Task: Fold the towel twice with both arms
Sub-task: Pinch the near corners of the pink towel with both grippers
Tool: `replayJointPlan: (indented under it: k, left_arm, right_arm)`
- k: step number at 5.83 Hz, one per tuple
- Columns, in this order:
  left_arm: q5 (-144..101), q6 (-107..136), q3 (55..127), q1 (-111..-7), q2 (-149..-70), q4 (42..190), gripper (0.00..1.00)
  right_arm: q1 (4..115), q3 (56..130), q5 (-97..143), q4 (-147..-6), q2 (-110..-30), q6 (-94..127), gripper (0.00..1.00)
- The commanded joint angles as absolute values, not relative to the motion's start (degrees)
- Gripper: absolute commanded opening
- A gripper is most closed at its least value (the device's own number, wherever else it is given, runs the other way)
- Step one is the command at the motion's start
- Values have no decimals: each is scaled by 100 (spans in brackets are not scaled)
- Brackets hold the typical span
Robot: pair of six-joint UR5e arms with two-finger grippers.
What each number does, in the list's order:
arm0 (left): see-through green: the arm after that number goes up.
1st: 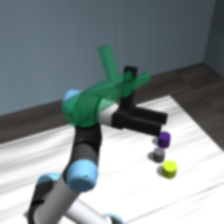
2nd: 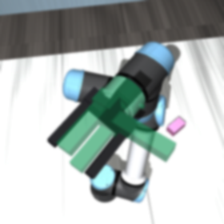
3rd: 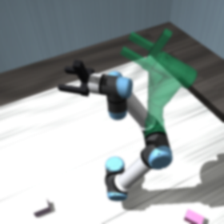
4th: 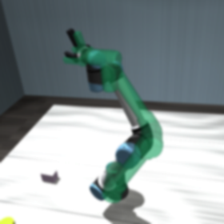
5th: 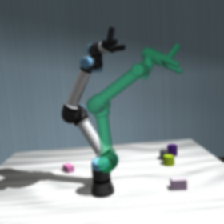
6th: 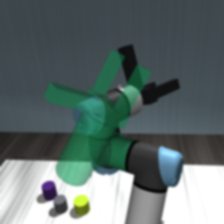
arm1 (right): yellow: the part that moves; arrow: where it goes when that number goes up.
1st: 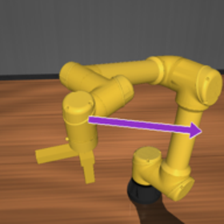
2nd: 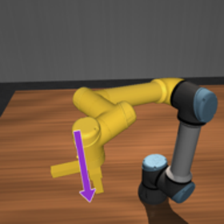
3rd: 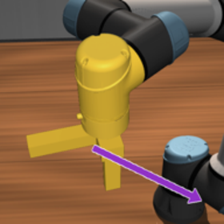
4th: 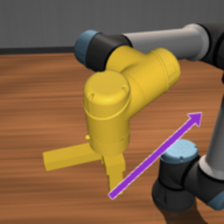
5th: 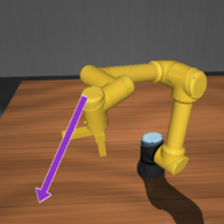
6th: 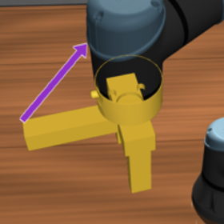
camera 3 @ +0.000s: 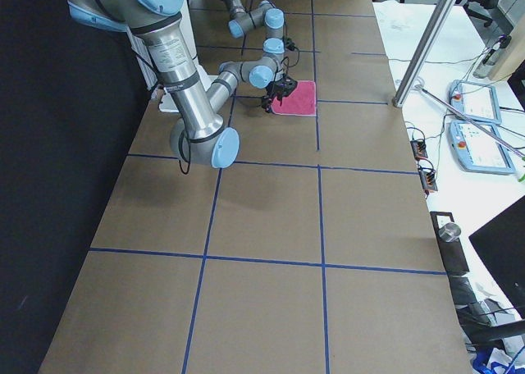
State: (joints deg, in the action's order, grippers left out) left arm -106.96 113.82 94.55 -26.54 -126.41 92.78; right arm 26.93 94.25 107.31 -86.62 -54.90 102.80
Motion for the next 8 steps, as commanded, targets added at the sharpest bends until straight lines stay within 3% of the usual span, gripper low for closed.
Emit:
replayJointPlan:
  k: [1, 4, 5, 6, 7, 8]
  left_arm:
    - [-10705, 11382, 9457, -2654, -12647, 9281, 0]
    - [-10705, 11364, 9457, -2654, -12647, 9281, 0]
    - [-10696, 11364, 9457, -2654, -12647, 9281, 0]
    - [-10696, 11364, 9457, -2654, -12647, 9281, 0]
    - [-10696, 11356, 9457, -2654, -12647, 9281, 0]
    - [-10696, 11355, 9457, -2654, -12647, 9281, 0]
  right_arm:
    - [2689, 9229, 10731, -8352, -5467, 10431, 99]
    - [2602, 9220, 10740, -8341, -5370, 10617, 96]
    - [2593, 9220, 10740, -8341, -5388, 10608, 85]
    - [2593, 9220, 10740, -8332, -5396, 10617, 62]
    - [2584, 9220, 10740, -8332, -5388, 10617, 49]
    - [2584, 9220, 10758, -8341, -5379, 10617, 22]
